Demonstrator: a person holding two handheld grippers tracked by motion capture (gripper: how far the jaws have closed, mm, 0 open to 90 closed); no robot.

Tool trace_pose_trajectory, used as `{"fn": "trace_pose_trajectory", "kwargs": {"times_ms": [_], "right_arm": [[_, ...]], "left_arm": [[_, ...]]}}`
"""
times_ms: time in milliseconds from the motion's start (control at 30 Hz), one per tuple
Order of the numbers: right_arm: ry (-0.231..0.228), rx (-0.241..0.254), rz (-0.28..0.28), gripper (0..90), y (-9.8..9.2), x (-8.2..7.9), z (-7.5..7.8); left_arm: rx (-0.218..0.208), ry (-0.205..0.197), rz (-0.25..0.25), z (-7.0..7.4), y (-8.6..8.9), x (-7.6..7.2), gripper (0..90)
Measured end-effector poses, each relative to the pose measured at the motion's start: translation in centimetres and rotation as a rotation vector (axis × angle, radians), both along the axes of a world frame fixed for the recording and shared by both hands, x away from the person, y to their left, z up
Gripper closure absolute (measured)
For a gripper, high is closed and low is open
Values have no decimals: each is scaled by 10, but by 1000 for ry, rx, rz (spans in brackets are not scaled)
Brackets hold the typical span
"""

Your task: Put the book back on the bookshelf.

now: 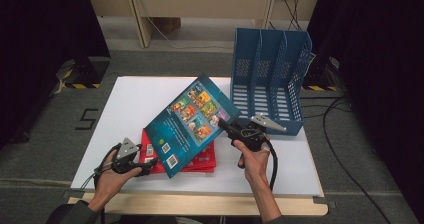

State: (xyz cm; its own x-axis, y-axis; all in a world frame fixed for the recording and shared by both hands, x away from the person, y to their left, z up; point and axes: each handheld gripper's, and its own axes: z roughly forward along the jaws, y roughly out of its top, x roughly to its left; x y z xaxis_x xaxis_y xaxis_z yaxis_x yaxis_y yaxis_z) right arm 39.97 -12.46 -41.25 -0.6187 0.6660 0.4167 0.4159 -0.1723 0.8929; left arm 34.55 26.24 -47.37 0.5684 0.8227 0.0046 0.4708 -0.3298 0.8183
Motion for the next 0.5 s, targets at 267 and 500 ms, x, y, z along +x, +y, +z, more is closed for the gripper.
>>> {"fn": "trace_pose_trajectory", "kwargs": {"times_ms": [267,500], "right_arm": [[-82,-31,7,706,3,0,32],[-145,-48,32,750,7,-3,58]], "left_arm": [[6,-14,-20,0,-25,13,201],[19,-23,-32,1,-39,17,203]]}}
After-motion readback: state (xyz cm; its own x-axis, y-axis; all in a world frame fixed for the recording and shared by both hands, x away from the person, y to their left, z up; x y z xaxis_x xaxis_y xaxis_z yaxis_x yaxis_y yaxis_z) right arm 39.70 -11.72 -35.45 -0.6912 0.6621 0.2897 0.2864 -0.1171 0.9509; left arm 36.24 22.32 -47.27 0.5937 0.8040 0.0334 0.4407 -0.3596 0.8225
